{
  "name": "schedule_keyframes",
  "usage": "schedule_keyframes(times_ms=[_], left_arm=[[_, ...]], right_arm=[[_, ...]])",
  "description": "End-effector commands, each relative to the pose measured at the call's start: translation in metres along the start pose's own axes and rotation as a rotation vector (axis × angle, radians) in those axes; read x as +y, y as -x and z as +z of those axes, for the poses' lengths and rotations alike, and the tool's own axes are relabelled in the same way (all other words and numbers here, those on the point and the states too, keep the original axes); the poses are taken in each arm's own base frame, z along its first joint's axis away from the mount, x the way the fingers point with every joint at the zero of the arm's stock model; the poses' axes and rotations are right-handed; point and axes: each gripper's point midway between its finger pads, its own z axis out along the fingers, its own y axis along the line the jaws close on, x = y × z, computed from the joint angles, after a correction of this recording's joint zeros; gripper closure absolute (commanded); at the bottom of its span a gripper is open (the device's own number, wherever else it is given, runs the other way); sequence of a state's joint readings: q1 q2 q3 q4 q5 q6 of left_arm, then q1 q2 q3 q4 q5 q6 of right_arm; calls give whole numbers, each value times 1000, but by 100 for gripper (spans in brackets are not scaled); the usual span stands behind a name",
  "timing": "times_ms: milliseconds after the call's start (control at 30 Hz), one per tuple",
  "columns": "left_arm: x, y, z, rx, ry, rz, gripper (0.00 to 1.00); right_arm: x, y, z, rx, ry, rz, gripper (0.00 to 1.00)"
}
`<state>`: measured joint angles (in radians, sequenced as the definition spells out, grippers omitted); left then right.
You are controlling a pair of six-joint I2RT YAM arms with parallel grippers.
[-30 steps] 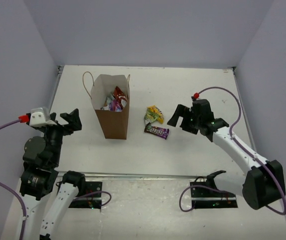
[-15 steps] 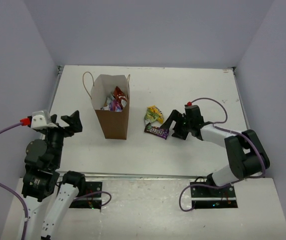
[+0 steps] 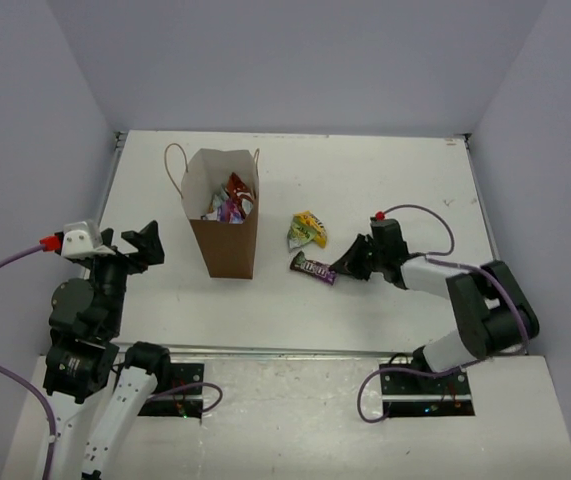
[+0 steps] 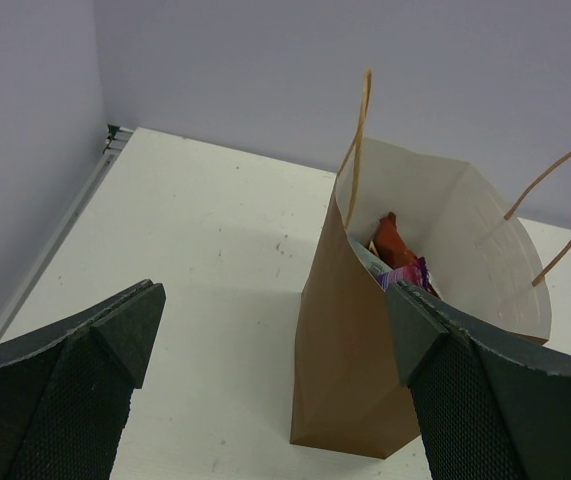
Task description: Place the snacks into the paper bag
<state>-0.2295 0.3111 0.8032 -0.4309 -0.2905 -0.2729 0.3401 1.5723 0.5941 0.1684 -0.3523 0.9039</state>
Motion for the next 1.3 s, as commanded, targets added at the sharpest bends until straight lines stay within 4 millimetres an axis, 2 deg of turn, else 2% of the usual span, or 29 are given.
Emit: schedule_keyframes(times_ms=[0,33,67,133,167,233,267,300,367,400,467,533,667,733,767,800,833,867,900,933,967,1000,1033,1067,1100,1133,1167,1200,1267], left_arm=[[-1,7,3,-36,-2,0,0],[-1,7,4,-37,-3,2,0],[-2,7,4,-37,-6,2,0],[-3,5,5,-28,-11,4,0],[-4,5,5,-27,-15,4,0],[-4,3,6,-20,-20,6,0],[-5,3,6,-21,-22,5,0],[-4,3,6,-22,-19,4,0],[-4,3,6,-20,-18,6,0],[-4,3,6,-19,-18,5,0],[-4,3,5,-21,-17,4,0],[-4,2,6,-18,-16,5,0],[-4,1,8,-10,-16,7,0],[-5,0,8,-7,-17,8,0],[-4,0,8,-7,-17,8,0],[-4,1,8,-9,-16,8,0],[-4,1,7,-12,-16,7,0],[-4,0,8,-9,-14,8,0],[-4,1,8,-11,-15,7,0],[-4,1,8,-9,-14,8,0],[-4,0,8,-6,-15,8,0],[-5,0,8,-7,-17,8,0],[-5,0,8,-6,-17,8,0],[-5,0,8,-6,-17,8,0],[-5,0,8,-6,-17,8,0],[-5,-1,9,-4,-16,9,0],[-4,-1,8,-3,-15,9,0],[-4,-1,8,-3,-16,9,0],[-4,0,8,-6,-14,8,0]], right_arm=[[41,12,-58,-168,104,-160,100],[55,11,-72,-192,119,-208,100],[73,-1,-83,-194,138,-307,100],[112,0,-126,-281,196,-397,100],[128,-6,-140,-286,239,-444,100],[162,-6,-175,-317,324,-488,100],[168,-11,-182,-303,331,-508,100],[191,-6,-202,-330,380,-525,100],[208,-11,-210,-296,407,-555,100],[229,-7,-227,-315,449,-570,100],[255,-7,-236,-305,480,-610,100],[273,-7,-238,-302,494,-644,100],[316,7,-232,-306,504,-688,100],[331,11,-232,-310,517,-699,100],[347,16,-244,-335,545,-705,100],[353,19,-234,-324,536,-709,100],[360,22,-232,-328,537,-711,100],[376,27,-246,-351,569,-718,100],[382,30,-229,-334,548,-721,97],[389,33,-226,-336,550,-725,95],[406,39,-241,-368,587,-739,97],[414,41,-240,-372,597,-743,99],[418,44,-223,-355,584,-741,100],[434,48,-236,-381,621,-748,98],[439,53,-235,-394,617,-742,85],[438,57,-210,-373,571,-728,35],[444,60,-219,-382,569,-727,8],[443,63,-213,-380,549,-727,1],[427,61,-201,-354,490,-720,1]])
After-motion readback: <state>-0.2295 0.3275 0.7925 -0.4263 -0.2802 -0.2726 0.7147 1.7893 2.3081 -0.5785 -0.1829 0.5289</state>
